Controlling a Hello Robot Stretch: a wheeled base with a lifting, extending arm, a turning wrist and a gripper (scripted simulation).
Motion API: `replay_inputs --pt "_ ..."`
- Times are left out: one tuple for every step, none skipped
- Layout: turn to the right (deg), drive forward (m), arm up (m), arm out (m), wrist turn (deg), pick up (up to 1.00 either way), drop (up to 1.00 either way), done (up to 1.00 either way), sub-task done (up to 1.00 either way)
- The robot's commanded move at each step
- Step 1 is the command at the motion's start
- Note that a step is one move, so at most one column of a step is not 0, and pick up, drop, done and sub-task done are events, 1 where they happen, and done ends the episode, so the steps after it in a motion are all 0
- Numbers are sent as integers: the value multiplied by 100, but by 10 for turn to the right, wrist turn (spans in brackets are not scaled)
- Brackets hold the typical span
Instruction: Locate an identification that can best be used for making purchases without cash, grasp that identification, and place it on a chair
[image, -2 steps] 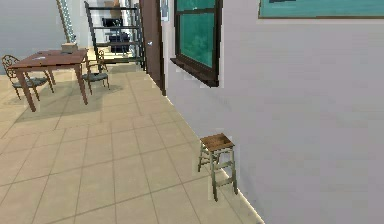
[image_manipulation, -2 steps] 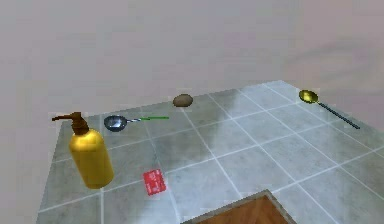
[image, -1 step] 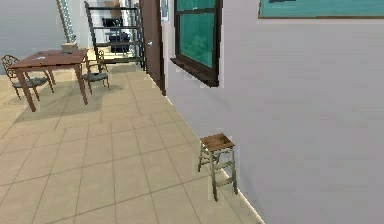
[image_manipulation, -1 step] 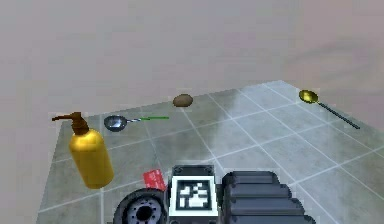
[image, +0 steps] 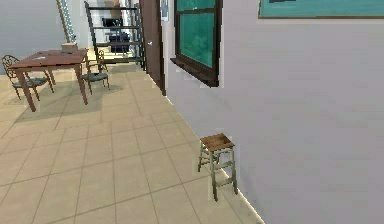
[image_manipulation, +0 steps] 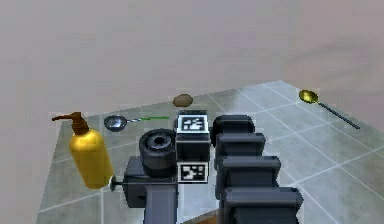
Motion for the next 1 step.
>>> replay_inputs --pt "0 0 0 0 450 0 0 0 0"
